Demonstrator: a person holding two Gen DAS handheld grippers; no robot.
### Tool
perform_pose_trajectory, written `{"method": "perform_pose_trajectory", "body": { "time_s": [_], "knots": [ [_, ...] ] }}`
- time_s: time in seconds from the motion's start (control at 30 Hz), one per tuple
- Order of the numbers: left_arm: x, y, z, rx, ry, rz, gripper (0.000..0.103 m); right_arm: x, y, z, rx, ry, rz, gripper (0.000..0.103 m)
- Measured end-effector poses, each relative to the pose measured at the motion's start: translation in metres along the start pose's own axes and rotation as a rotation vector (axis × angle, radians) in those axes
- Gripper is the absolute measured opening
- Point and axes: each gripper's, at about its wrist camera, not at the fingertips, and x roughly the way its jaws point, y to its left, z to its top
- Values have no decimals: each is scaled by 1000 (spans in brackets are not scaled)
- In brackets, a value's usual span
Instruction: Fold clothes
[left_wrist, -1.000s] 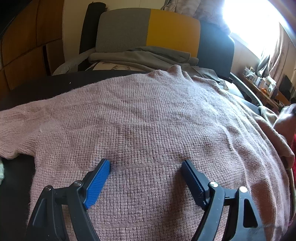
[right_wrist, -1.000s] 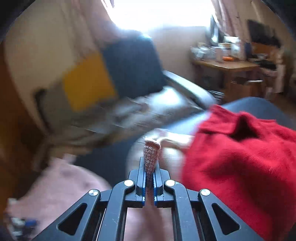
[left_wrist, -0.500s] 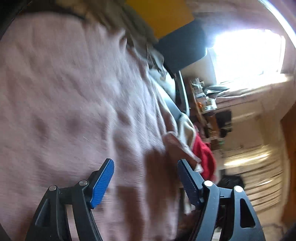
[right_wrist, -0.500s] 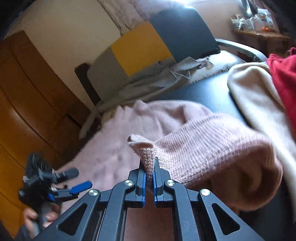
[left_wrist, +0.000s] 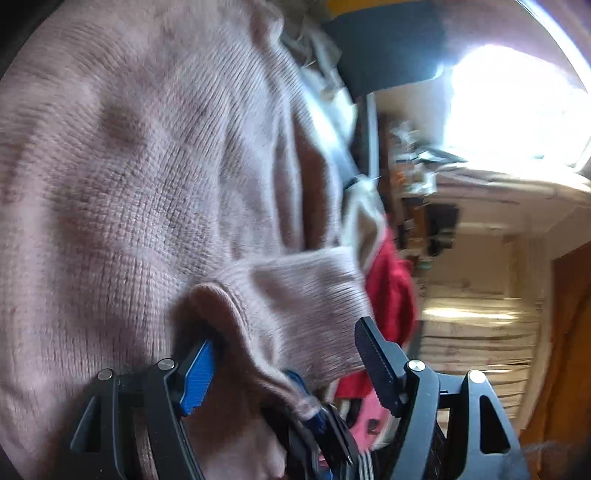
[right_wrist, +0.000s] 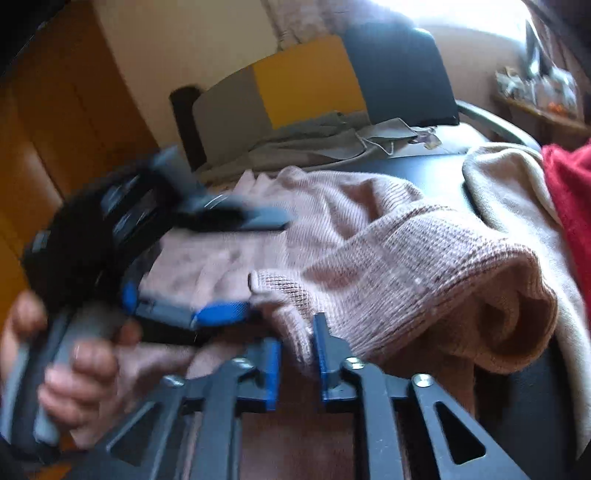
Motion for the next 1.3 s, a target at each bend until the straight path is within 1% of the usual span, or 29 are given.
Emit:
{"method": "perform_pose_trajectory", "body": {
  "time_s": [0.03,0.1,0.13,0.17,0.2,0.23,0.3,0.33,0.37,0.4,0.5,0.57,0.67,0.7,0.77,0.93,1.0,1.03,1.07,1.2,1.23,1.3],
  "knots": [
    [3,-2,1,10,6,14,72,-3,1,-5,-4,-1,-3,52],
    [7,-5,1,35,14,38,70,-13,2,-15,18,-27,8,61],
    [8,-6,0,55,12,44,64,-17,0,-19,27,-35,1,66],
    [10,-7,0,68,13,58,55,-21,-4,-26,54,-43,0,69],
    [12,-6,1,68,21,70,51,-23,-7,-32,82,-42,10,77],
    [15,-5,2,57,29,73,47,-23,-10,-37,104,-39,17,82],
    [18,-5,6,20,41,94,37,-24,-20,-48,164,-46,37,82],
    [19,-6,8,13,39,121,22,-26,-21,-49,179,-60,48,86],
    [20,-9,10,13,31,148,6,-25,-23,-49,190,-63,60,87],
    [20,-15,11,26,10,153,4,-24,-26,-49,200,-66,71,88],
    [2,-48,16,115,-74,104,5,-25,-27,-49,206,-71,99,92],
    [-19,-78,20,193,-136,44,5,-25,-28,-50,206,-77,130,96],
    [-77,-138,17,368,-273,-66,5,-27,-33,-52,225,-91,188,100],
    [-93,-150,16,410,-306,-77,5,-27,-34,-52,228,-94,201,101],
    [-118,-156,15,455,-341,-50,5,-27,-34,-53,228,-97,214,102],
    [-180,-170,12,567,-429,18,5,-27,-31,-53,229,-85,202,103],
    [-204,-176,11,611,-464,46,5,-25,-30,-47,227,-60,187,103],
    [-213,-170,11,616,-476,58,5,-24,-29,-45,228,-44,180,103],
    [-219,-155,10,604,-482,67,5,-23,-29,-42,235,-31,179,103],
    [-243,-97,9,556,-506,105,5,-24,-41,-28,386,-55,302,103],
    [-248,-83,7,543,-516,103,5,-22,-45,-24,428,-63,338,103],
    [-258,-56,3,518,-545,76,5,-16,-54,-17,525,-72,402,103]
  ]
}}
